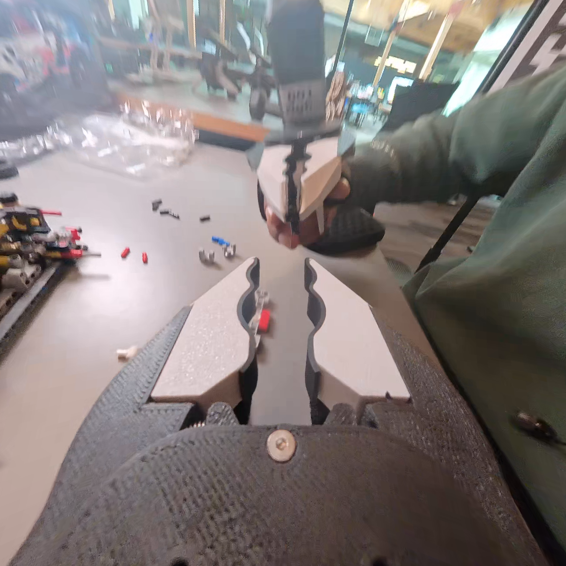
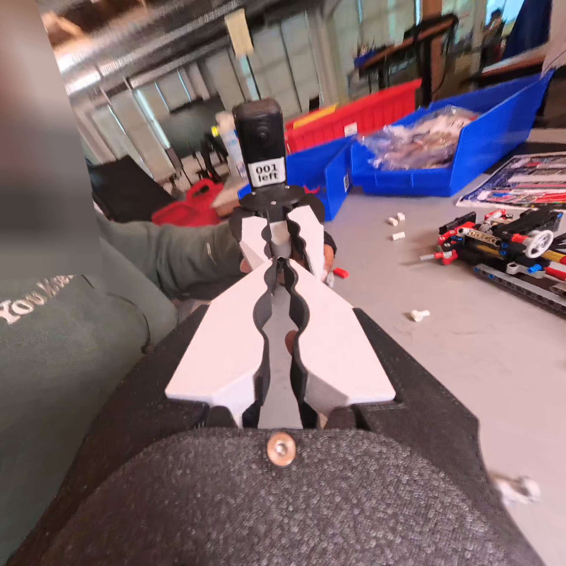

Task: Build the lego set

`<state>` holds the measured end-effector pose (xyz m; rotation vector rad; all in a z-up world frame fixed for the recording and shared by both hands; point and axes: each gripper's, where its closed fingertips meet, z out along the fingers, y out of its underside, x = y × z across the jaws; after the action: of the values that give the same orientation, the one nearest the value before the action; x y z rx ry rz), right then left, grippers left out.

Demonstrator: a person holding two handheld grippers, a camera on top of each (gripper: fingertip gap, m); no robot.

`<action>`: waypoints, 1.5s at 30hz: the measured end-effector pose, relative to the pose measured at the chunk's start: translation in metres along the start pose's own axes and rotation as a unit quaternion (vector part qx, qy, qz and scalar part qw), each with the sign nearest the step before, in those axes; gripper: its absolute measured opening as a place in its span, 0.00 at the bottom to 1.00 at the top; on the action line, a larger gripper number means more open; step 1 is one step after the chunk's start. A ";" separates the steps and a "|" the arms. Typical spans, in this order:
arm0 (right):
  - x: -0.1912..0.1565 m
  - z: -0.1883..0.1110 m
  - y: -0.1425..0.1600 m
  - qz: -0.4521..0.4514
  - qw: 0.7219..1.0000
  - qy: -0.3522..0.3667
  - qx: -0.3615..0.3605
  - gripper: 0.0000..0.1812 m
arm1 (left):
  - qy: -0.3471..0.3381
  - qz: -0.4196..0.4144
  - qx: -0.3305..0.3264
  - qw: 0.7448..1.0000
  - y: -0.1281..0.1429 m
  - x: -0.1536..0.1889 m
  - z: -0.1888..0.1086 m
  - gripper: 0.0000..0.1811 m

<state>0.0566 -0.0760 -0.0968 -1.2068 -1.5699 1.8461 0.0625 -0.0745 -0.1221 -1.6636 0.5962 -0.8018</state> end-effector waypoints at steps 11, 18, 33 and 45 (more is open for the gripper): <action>-0.011 0.006 0.009 -0.031 0.998 -0.017 0.046 0.01 | 0.025 0.016 0.017 0.999 -0.010 0.016 0.000 0.03; -0.023 0.002 0.020 -0.166 0.982 -0.038 -0.082 0.04 | 0.089 -0.004 -0.016 0.996 -0.001 0.031 0.003 0.01; -0.038 0.000 0.042 -0.348 0.894 -0.085 -0.268 0.02 | 0.165 -0.044 -0.046 0.984 0.014 0.050 0.006 0.01; 0.018 -0.028 0.061 -0.296 0.866 -0.010 -0.403 0.01 | -0.014 0.050 -0.151 0.987 0.048 -0.016 0.006 0.16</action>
<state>0.0823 -0.0625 -0.1593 -0.8084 -2.4827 0.8078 0.0580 -0.0704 -0.1728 -1.8988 0.8058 -0.6365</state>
